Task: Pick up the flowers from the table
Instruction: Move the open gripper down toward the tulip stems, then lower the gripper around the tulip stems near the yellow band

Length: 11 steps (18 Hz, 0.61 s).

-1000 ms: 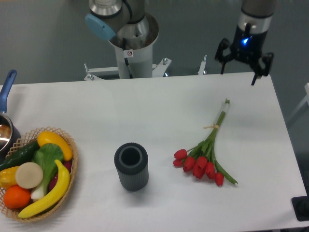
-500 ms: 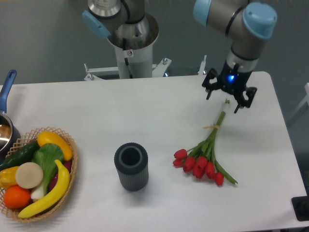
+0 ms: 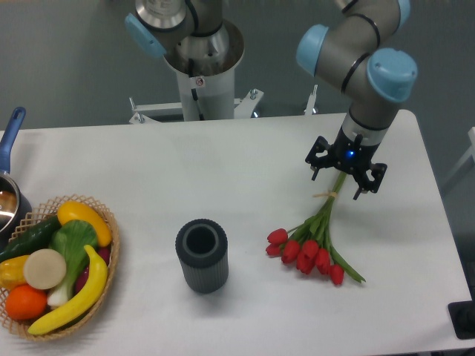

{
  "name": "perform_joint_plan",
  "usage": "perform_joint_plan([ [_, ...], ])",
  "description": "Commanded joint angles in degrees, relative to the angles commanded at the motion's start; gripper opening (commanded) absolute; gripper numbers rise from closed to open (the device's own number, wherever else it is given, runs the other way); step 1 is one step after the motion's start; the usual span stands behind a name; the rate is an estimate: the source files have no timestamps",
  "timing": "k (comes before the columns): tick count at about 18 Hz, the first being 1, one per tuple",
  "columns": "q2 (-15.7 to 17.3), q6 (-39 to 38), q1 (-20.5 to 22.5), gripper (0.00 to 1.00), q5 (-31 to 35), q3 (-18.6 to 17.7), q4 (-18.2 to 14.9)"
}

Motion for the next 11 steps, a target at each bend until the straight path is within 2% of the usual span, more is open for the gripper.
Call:
perform_joint_plan([
  [3, -1.3, -0.1, -0.4, 1.0, 0.0, 0.0, 0.5],
  [11, -5.4, -0.6, -1.4, 1.0, 0.0, 0.9, 5.9],
])
